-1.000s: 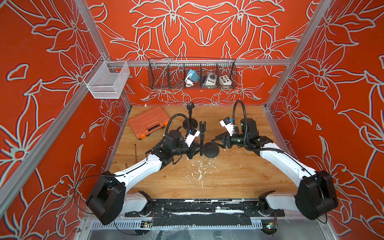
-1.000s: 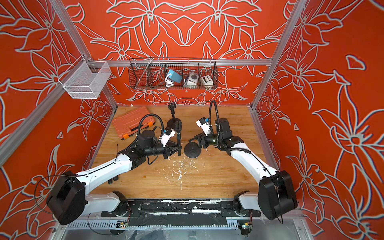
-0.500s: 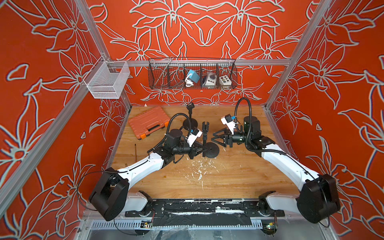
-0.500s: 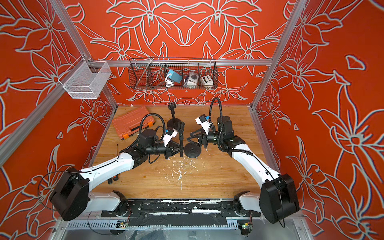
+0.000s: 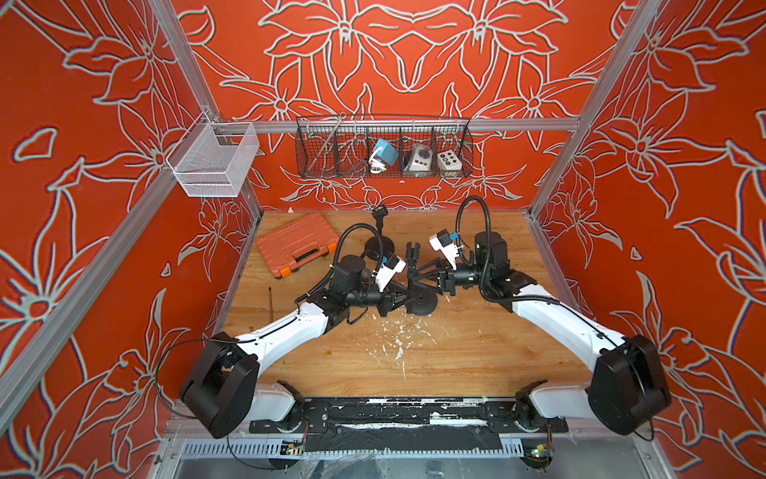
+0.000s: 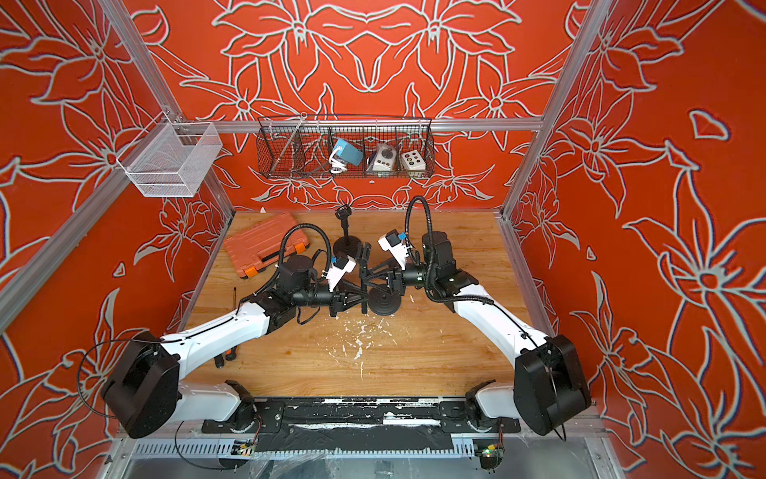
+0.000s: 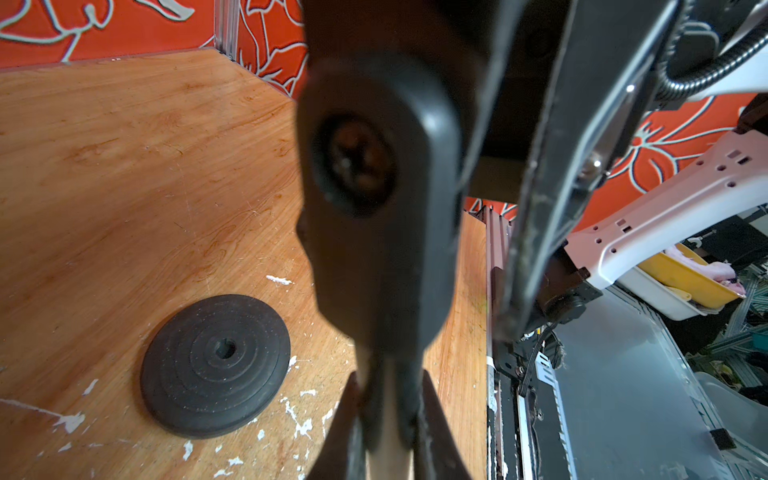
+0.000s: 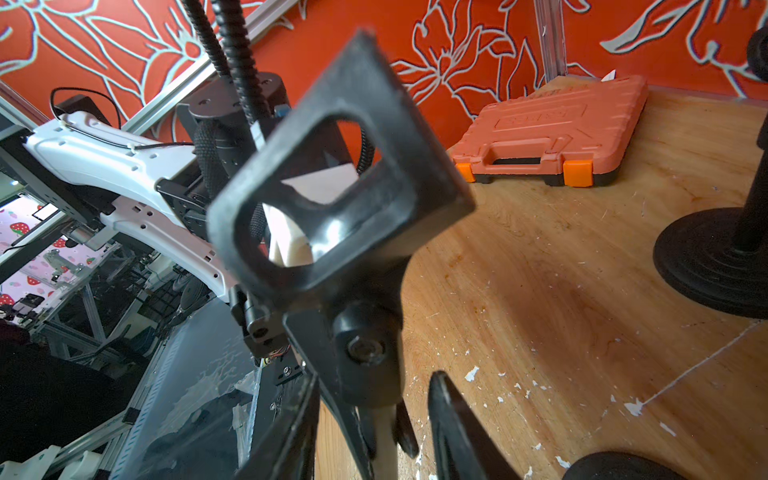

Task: Assemble a microphone stand
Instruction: Adjust the microphone stand pole.

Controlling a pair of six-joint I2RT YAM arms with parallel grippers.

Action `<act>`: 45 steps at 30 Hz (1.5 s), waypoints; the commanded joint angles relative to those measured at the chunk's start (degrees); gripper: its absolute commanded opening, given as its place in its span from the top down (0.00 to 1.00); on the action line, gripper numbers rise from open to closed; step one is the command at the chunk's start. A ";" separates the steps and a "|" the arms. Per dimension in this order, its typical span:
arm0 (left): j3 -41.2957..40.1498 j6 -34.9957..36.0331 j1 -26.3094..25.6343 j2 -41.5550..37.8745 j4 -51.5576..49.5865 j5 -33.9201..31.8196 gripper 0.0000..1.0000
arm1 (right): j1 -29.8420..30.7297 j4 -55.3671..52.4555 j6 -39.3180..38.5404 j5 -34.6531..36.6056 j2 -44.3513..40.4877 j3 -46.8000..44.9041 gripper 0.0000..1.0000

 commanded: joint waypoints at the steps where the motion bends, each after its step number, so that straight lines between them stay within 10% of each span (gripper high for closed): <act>1: 2.02 0.51 -0.48 0.33 1.44 2.21 1.00 | 0.48 1.42 -0.66 -0.09 0.14 2.49 0.57; 16: 2.95 0.51 -0.59 0.44 -0.28 0.07 0.90 | 0.91 -1.32 -3.06 1.19 -0.60 2.65 1.00; 21: 2.19 -1.69 -0.59 -0.04 -0.33 -3.16 0.67 | 0.83 -0.29 -1.41 7.90 -3.01 1.23 1.00; 32: 2.41 0.60 -1.34 1.32 -0.37 -7.34 0.52 | 1.46 7.38 18.97 29.16 -7.79 -4.73 1.00; 45: 3.74 4.68 -3.58 2.74 -2.78 -16.98 0.56 | 4.36 6.30 20.23 31.52 -8.57 -3.82 1.00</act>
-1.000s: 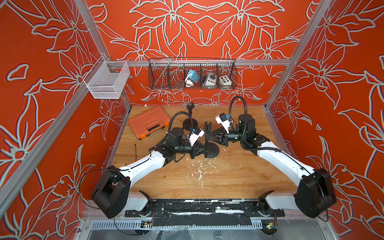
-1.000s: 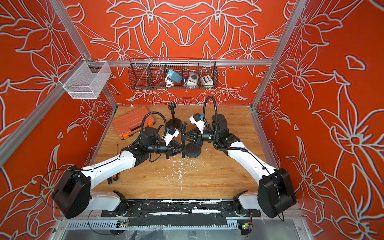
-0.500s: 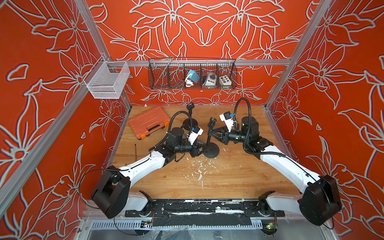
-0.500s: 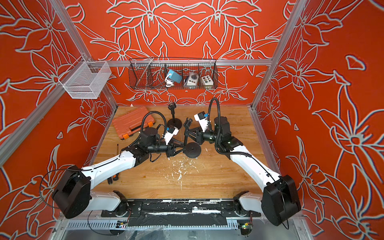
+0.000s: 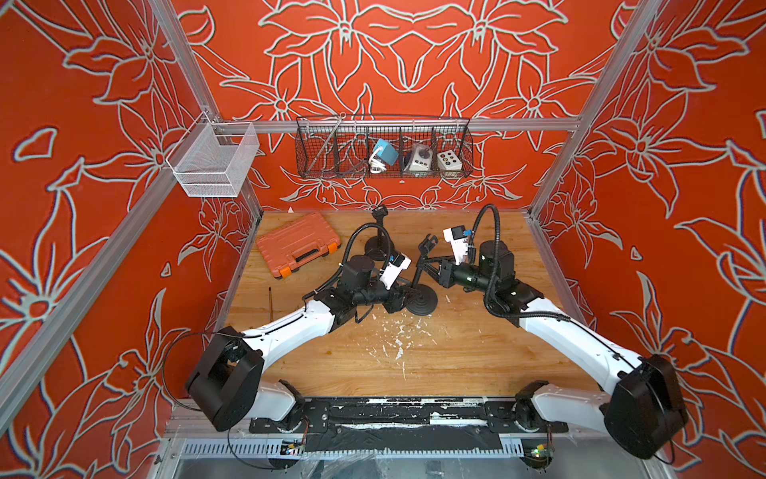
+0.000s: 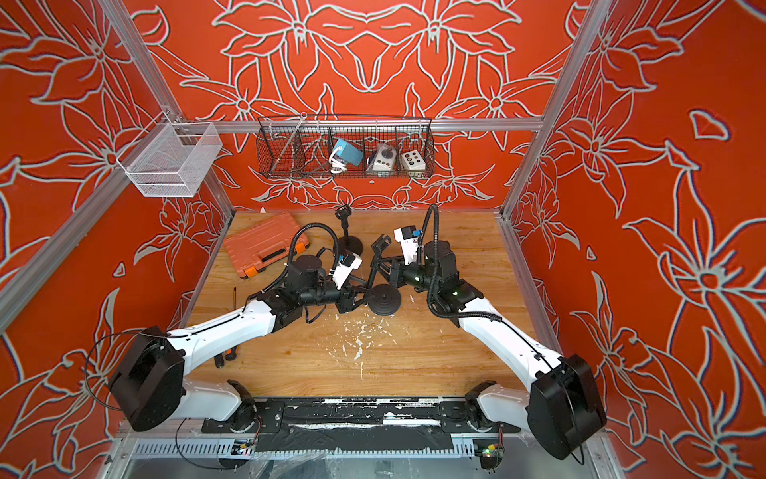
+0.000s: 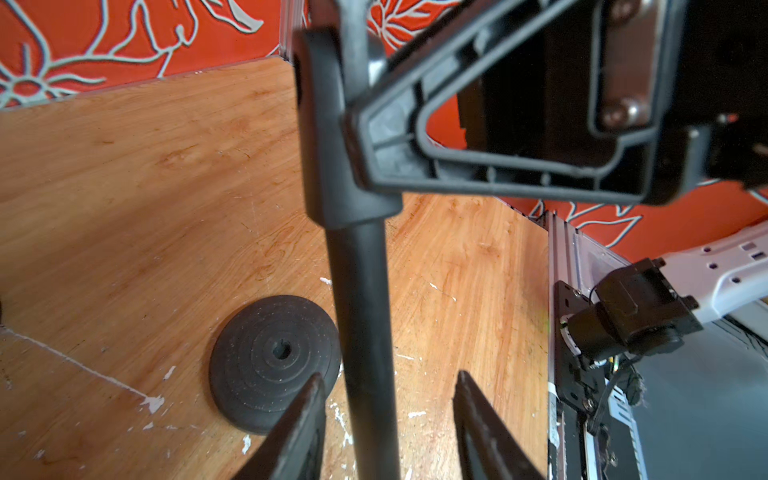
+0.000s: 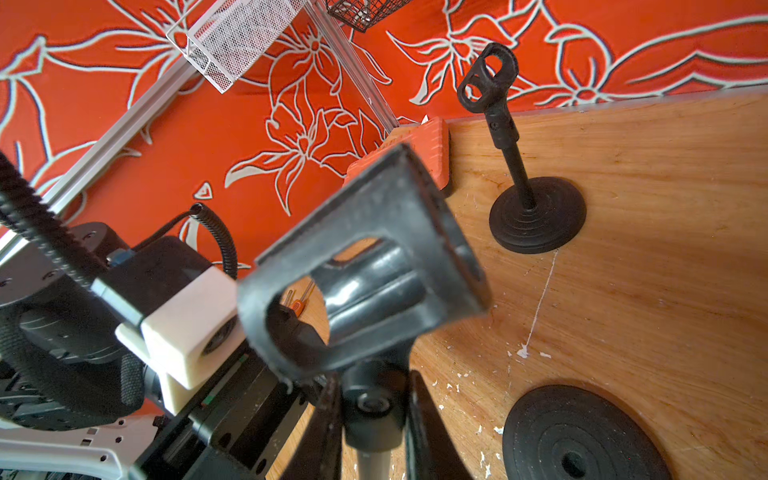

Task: Assemble a microphone stand
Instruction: Adjust the microphone stand pole.

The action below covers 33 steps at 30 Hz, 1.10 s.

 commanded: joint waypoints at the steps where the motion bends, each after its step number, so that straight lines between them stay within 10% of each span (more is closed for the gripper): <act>1: 1.07 2.35 -0.35 0.45 -0.93 -3.85 0.58 | 0.61 2.04 1.21 1.31 -1.75 1.17 1.00; 13: 1.41 2.64 -0.44 1.60 -1.02 -4.07 0.92 | 0.92 0.69 -0.67 1.31 -2.12 1.90 1.00; 17: 0.98 1.87 -0.44 1.22 0.46 -4.55 1.00 | 0.84 -2.73 -2.14 2.32 -3.25 2.07 0.54; 20: 1.22 1.02 -0.44 1.08 1.00 -4.25 1.00 | 0.74 -4.68 -2.50 3.43 -4.42 1.90 0.43; 33: 0.28 -0.59 -1.64 -1.16 2.58 -3.36 1.00 | 0.75 -3.35 2.29 3.48 -1.62 4.18 0.57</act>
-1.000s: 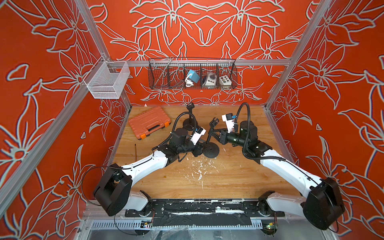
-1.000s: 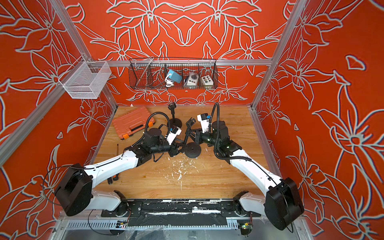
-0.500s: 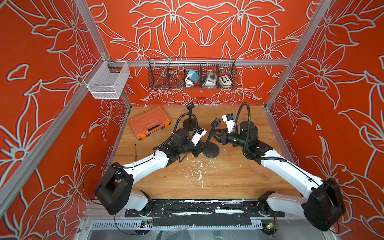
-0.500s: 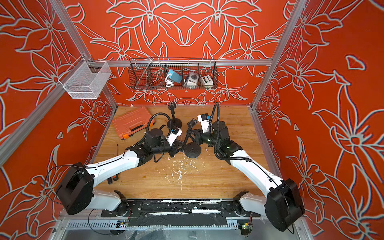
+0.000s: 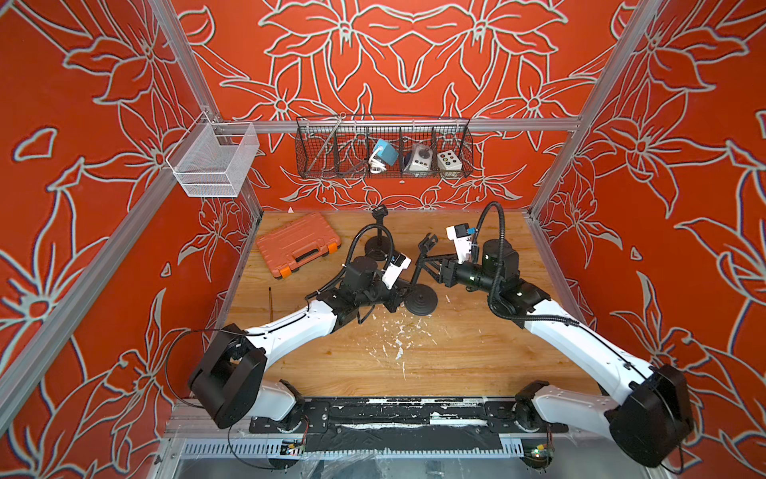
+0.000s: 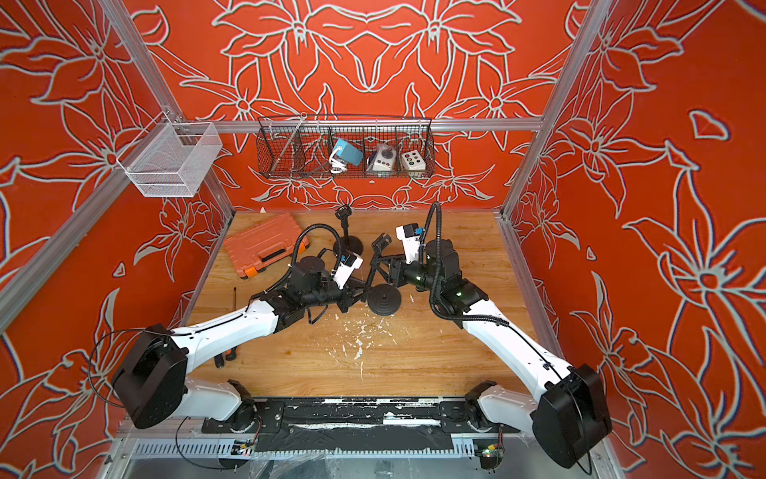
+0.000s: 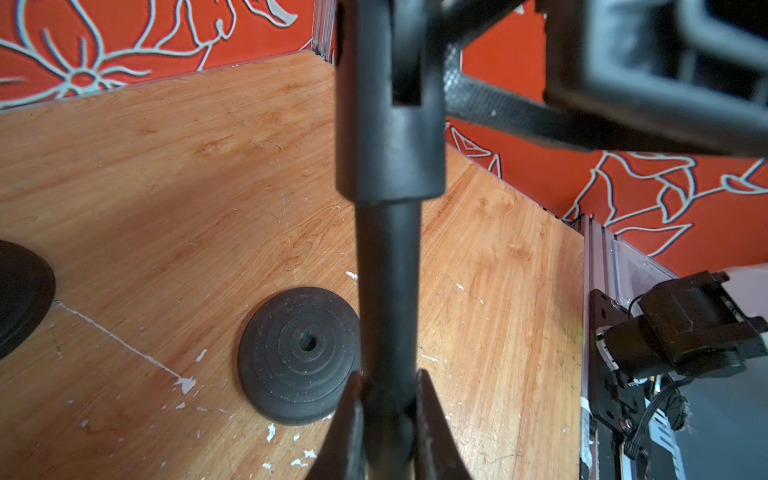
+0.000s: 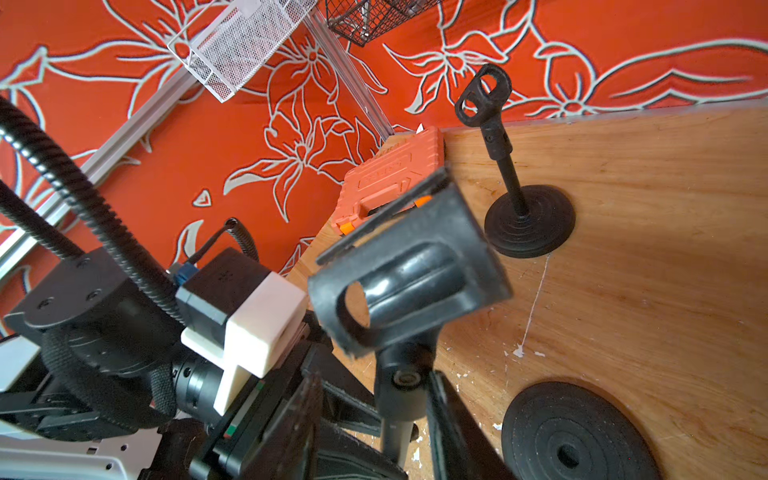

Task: Assemble a microphone stand
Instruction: Adjust the microphone stand pole.

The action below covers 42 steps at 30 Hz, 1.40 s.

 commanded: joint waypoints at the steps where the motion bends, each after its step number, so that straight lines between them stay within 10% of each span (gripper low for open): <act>1: 0.09 0.12 -0.88 -2.20 2.45 1.17 1.00 | 0.20 0.90 2.61 1.37 0.83 2.23 0.57; 9: 0.00 -0.14 -1.43 -2.41 3.01 1.33 1.00 | 0.30 0.78 4.38 1.39 2.92 3.66 0.55; 18: 0.18 -0.66 -1.53 -1.24 3.01 1.20 1.00 | 0.30 1.16 2.89 0.66 2.95 3.41 0.84; 21: -0.79 -1.51 -1.47 -1.35 3.73 -0.77 0.62 | 0.30 1.03 -1.90 0.39 2.64 3.06 0.95; 25: -4.26 -2.45 -0.93 -1.96 6.84 -1.09 0.46 | 0.21 -1.33 -15.46 0.67 2.17 2.96 1.00; 33: -11.56 -5.50 3.74 -0.39 12.45 3.36 0.46 | 0.20 5.40 -30.54 4.75 0.99 -3.77 1.00; 42: -15.22 -4.65 4.02 -1.37 12.12 1.30 0.48 | 0.22 19.43 -29.49 8.32 4.89 -11.31 1.00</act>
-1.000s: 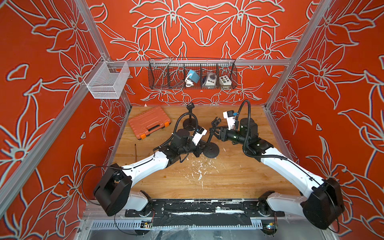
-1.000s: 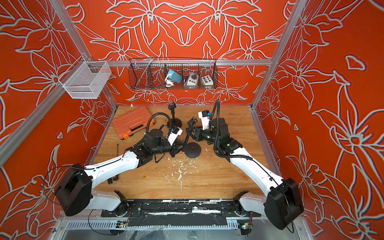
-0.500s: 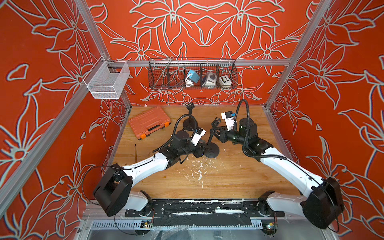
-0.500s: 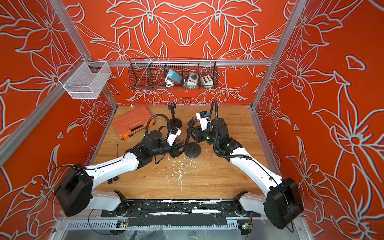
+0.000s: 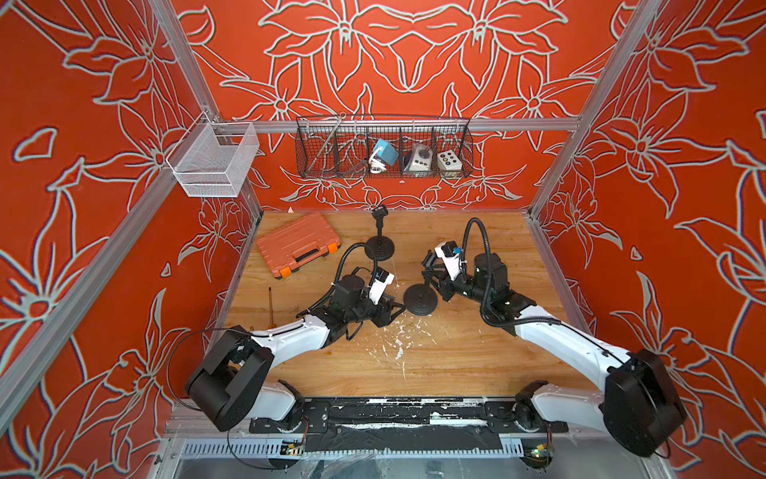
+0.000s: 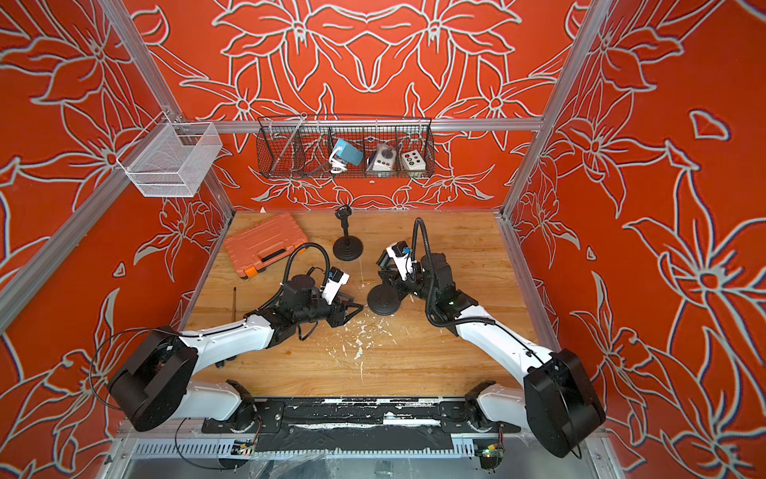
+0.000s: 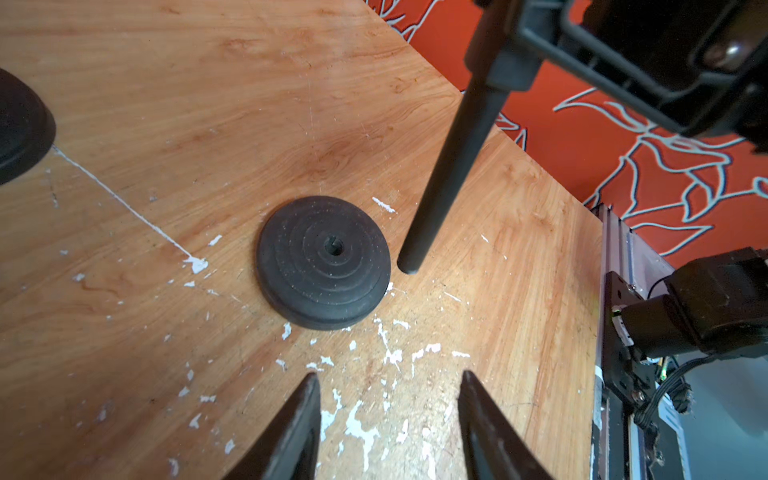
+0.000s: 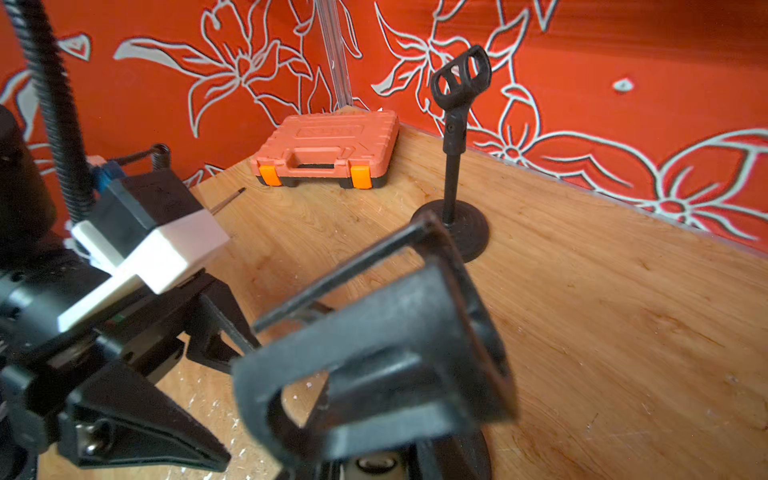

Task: Assemble a microphone stand
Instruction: Adjust the microphone stand pole, then move the microphone stand base to the center of the board.

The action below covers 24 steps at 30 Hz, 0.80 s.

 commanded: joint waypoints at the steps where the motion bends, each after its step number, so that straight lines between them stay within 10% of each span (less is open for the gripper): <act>1: -0.46 0.50 0.24 -0.51 2.44 -0.43 0.48 | 0.16 9.36 -1.40 1.88 1.69 -1.24 1.00; 24: 24.73 5.69 -2.63 20.15 -18.27 -9.00 0.45 | -3.88 -5.99 3.23 15.76 -7.77 -2.67 1.00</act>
